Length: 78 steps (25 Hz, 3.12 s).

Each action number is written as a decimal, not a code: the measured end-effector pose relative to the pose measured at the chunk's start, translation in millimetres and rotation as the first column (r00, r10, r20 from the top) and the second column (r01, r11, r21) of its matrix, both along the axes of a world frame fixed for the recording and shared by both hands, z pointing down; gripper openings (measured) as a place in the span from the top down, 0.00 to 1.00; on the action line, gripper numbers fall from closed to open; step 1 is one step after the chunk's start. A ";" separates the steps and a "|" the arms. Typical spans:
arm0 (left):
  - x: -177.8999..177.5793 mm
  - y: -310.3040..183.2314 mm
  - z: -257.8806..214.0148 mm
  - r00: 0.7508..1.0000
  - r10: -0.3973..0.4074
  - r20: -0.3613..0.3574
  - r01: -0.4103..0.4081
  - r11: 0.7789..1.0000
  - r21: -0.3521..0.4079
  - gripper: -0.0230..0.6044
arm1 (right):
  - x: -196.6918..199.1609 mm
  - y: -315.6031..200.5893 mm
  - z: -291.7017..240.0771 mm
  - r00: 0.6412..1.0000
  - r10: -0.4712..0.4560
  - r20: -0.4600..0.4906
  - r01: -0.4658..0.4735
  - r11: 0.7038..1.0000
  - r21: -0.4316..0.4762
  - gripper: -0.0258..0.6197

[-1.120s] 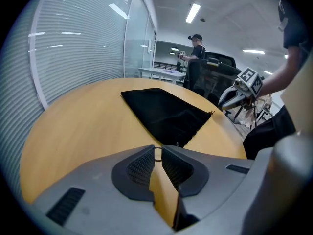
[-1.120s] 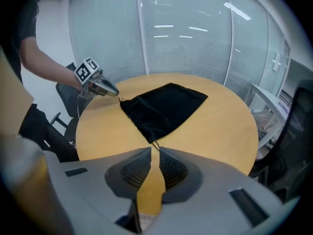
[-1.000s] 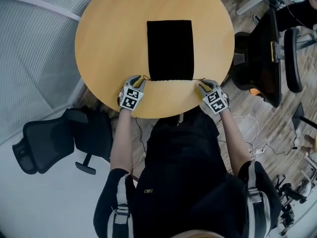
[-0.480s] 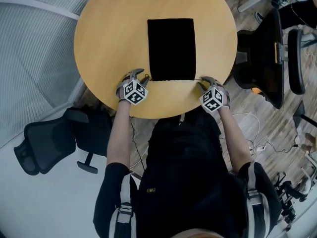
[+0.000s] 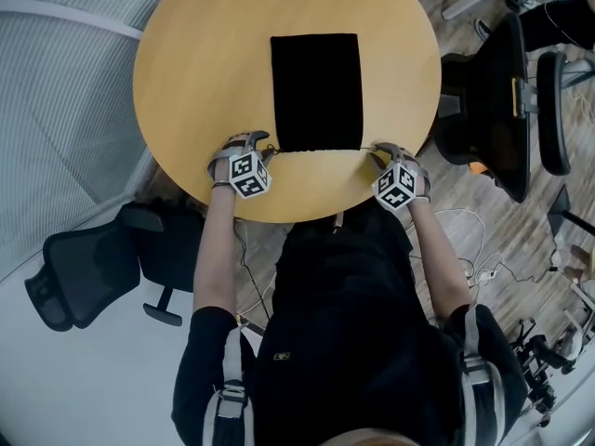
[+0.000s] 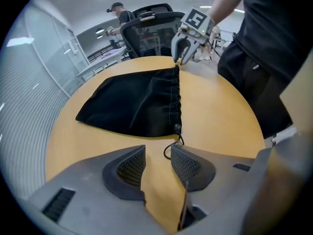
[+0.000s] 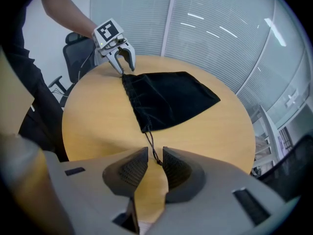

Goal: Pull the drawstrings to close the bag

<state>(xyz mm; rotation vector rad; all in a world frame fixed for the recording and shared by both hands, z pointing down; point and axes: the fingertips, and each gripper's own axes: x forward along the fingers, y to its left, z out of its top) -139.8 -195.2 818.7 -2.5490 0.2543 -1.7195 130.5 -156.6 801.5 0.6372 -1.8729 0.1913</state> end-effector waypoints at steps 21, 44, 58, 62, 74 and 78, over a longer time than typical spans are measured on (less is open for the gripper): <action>5.1 15.3 12.3 0.972 0.211 0.107 -0.202 0.975 -0.091 0.92 | 5.6 2.1 2.7 1.000 -0.012 0.010 0.012 1.000 0.003 0.73; -8.1 11.5 2.0 0.961 -0.277 -0.007 0.272 0.948 -0.164 0.94 | 0.0 -17.6 -13.1 0.982 0.151 0.116 -0.156 0.987 0.036 0.87; -36.3 3.1 -39.4 0.585 -0.773 -0.245 0.765 0.626 -0.151 0.94 | -2.0 -57.1 -82.6 0.911 0.310 0.273 -0.373 0.901 0.221 0.87; -36.9 -0.8 -68.0 0.537 -0.783 -0.315 0.797 0.593 -0.114 0.94 | -1.7 -62.8 -102.7 0.907 0.310 0.286 -0.387 0.881 0.272 0.87; -46.7 4.6 -143.1 0.382 -0.786 -0.487 0.865 0.490 -0.112 0.94 | 1.8 -59.7 -157.5 0.904 0.287 0.317 -0.401 0.826 0.396 0.87; -53.7 10.6 -162.0 0.354 -0.783 -0.512 0.878 0.467 -0.107 0.94 | -3.8 -57.1 -180.3 0.897 0.283 0.341 -0.413 0.812 0.414 0.87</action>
